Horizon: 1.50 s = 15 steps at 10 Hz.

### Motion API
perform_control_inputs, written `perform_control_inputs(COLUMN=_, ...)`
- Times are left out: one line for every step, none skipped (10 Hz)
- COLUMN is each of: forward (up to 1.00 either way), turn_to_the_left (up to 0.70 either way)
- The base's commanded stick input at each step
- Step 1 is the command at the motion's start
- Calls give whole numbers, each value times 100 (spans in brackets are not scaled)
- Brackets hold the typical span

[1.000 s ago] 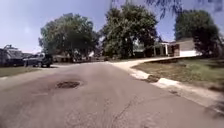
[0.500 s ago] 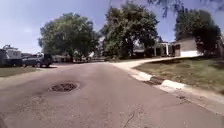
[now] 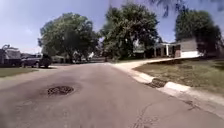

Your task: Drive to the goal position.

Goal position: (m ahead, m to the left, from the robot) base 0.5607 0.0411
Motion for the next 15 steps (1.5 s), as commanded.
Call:
perform_control_inputs(forward=50, turn_to_the_left=0)
perform_control_inputs(forward=50, turn_to_the_left=0)
perform_control_inputs(forward=50, turn_to_the_left=0)
perform_control_inputs(forward=50, turn_to_the_left=0)
perform_control_inputs(forward=50, turn_to_the_left=0)
perform_control_inputs(forward=50, turn_to_the_left=0)
perform_control_inputs(forward=50, turn_to_the_left=0)
perform_control_inputs(forward=50, turn_to_the_left=0)
perform_control_inputs(forward=50, turn_to_the_left=0)
perform_control_inputs(forward=50, turn_to_the_left=0)
perform_control_inputs(forward=50, turn_to_the_left=0)
perform_control_inputs(forward=50, turn_to_the_left=0)
perform_control_inputs(forward=50, turn_to_the_left=0)
perform_control_inputs(forward=50, turn_to_the_left=0)
perform_control_inputs(forward=50, turn_to_the_left=0)
